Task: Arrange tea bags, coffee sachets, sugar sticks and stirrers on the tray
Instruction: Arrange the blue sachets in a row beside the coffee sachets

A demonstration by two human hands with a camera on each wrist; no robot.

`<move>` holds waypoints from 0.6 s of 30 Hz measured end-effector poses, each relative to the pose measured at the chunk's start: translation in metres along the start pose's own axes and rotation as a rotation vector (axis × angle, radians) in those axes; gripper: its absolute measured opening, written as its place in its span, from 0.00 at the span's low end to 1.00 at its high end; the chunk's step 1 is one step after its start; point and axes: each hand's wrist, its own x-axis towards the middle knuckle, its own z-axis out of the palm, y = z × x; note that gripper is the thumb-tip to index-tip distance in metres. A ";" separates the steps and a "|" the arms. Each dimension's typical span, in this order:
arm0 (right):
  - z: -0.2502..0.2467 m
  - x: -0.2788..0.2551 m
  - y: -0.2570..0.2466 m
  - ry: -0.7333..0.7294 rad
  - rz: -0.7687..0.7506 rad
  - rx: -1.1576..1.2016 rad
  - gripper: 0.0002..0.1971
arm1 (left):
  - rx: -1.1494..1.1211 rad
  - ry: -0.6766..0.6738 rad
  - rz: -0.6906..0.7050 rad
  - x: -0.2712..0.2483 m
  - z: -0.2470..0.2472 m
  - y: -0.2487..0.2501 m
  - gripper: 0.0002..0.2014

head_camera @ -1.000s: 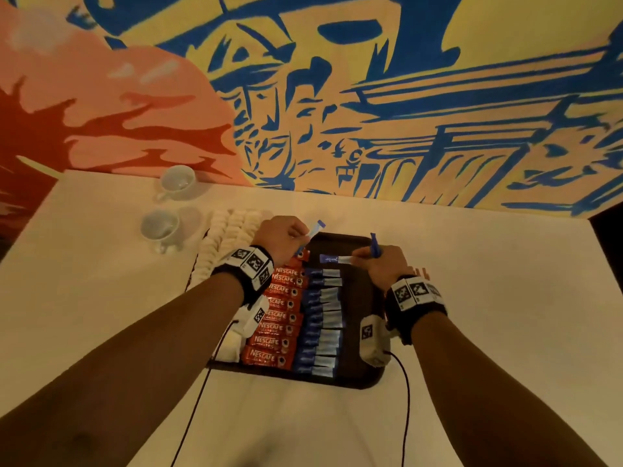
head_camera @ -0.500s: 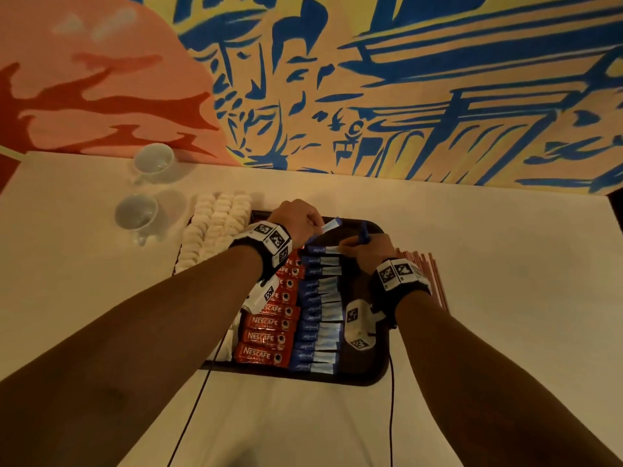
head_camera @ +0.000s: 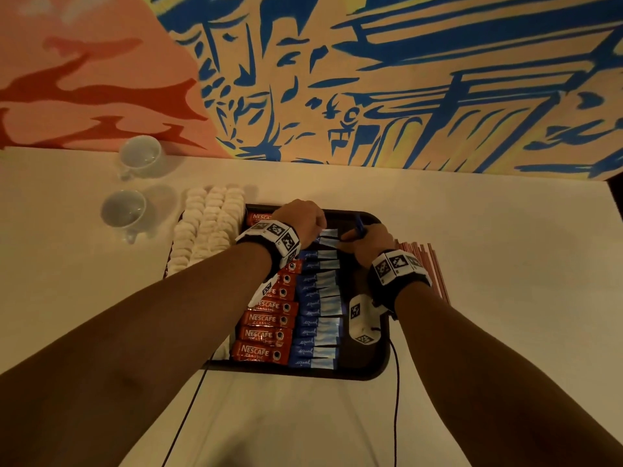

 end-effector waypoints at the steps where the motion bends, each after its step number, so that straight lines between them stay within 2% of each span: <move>1: 0.000 0.000 -0.001 0.009 0.007 -0.012 0.10 | 0.008 -0.004 0.011 0.000 0.000 0.000 0.08; 13: 0.009 0.005 -0.003 0.060 0.048 -0.111 0.11 | 0.043 -0.034 0.030 0.002 0.006 -0.006 0.11; 18: 0.010 0.002 0.000 0.044 0.042 -0.119 0.12 | 0.047 -0.052 0.030 0.002 0.007 -0.006 0.08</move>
